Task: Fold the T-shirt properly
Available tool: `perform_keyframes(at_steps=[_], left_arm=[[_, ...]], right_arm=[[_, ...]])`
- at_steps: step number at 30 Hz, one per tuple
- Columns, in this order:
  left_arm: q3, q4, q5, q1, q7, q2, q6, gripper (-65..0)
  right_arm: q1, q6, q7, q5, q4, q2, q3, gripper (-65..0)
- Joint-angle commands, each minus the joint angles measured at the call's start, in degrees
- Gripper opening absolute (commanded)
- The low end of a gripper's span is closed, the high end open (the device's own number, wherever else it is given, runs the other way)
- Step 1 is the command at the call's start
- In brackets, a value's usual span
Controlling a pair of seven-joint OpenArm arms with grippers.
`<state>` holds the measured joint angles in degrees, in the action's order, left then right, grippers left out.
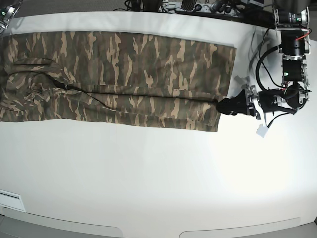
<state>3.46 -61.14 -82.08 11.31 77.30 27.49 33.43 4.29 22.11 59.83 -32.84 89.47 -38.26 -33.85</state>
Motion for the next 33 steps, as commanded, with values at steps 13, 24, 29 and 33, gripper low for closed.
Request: perform_keyframes(at_steps=[13, 24, 29, 33], left_arm=[[-1.31, 0.42, 4.24, -0.96, 2.7, -5.9, -1.75, -20.3], [0.66, 0.37, 5.44, 2.27, 2.7, -2.1, -1.77, -20.3], [1.14, 0.35, 7.98, 4.94, 2.7, -0.76, -2.45, -20.3], [1.14, 0.31, 8.26, 8.09, 2.7, 0.0, -2.58, -20.3]], right_arm=[[0.96, 0.0, -1.29, -0.13, 0.9, -2.43, -0.33, -63.1], [1.01, -0.66, -1.75, -0.13, 0.9, -4.0, -0.33, -63.1], [0.98, -0.63, -1.75, -0.13, 0.9, -4.0, -0.33, -63.1], [0.98, -0.63, -2.21, -0.15, 0.9, -4.0, -0.33, -63.1]])
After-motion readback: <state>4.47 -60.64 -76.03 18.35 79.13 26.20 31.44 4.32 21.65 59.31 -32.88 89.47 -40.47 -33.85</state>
